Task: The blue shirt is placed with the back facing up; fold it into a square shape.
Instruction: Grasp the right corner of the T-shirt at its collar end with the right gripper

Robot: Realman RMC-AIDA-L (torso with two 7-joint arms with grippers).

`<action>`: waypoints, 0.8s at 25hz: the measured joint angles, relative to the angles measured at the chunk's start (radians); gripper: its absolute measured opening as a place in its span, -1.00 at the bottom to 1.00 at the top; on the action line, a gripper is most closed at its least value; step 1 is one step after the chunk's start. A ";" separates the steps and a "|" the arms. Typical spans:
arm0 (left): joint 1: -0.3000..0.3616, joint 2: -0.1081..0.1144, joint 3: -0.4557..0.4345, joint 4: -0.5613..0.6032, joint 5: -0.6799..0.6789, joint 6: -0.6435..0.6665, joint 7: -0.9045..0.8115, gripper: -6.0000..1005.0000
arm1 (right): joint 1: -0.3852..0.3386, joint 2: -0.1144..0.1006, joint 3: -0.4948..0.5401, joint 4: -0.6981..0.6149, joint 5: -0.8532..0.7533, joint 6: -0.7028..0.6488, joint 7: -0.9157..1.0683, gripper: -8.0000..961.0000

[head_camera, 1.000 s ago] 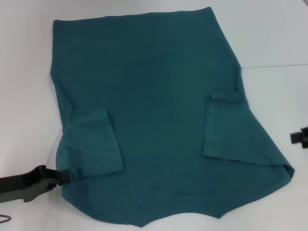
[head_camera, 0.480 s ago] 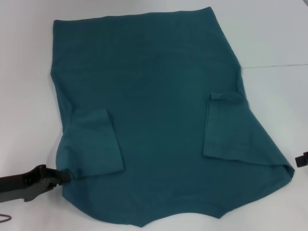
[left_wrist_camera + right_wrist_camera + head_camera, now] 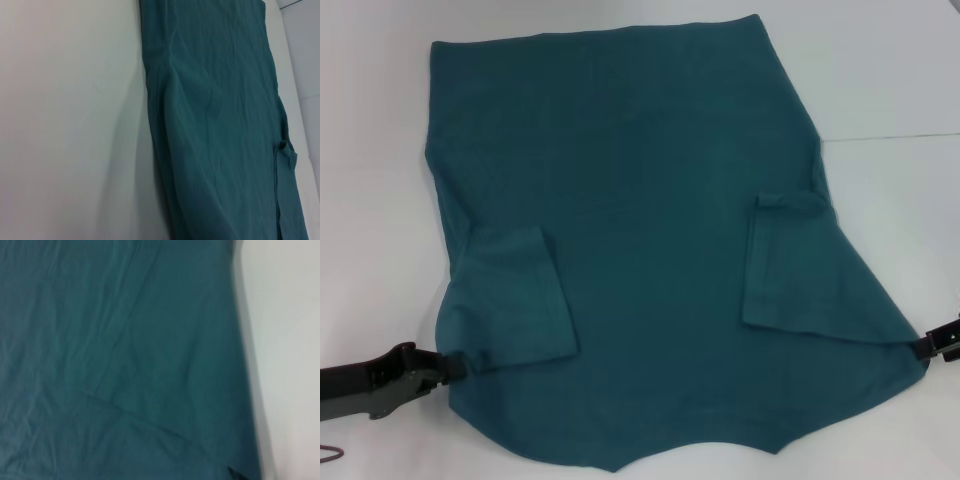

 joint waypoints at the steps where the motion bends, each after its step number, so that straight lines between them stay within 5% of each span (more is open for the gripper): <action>1: 0.000 0.000 0.000 0.000 0.000 0.000 0.000 -0.95 | 0.003 0.002 0.000 0.000 -0.007 0.004 0.000 0.08; 20: 0.003 -0.001 -0.009 0.000 0.000 -0.001 0.001 -0.95 | 0.031 0.029 -0.013 0.002 -0.068 0.045 0.022 0.07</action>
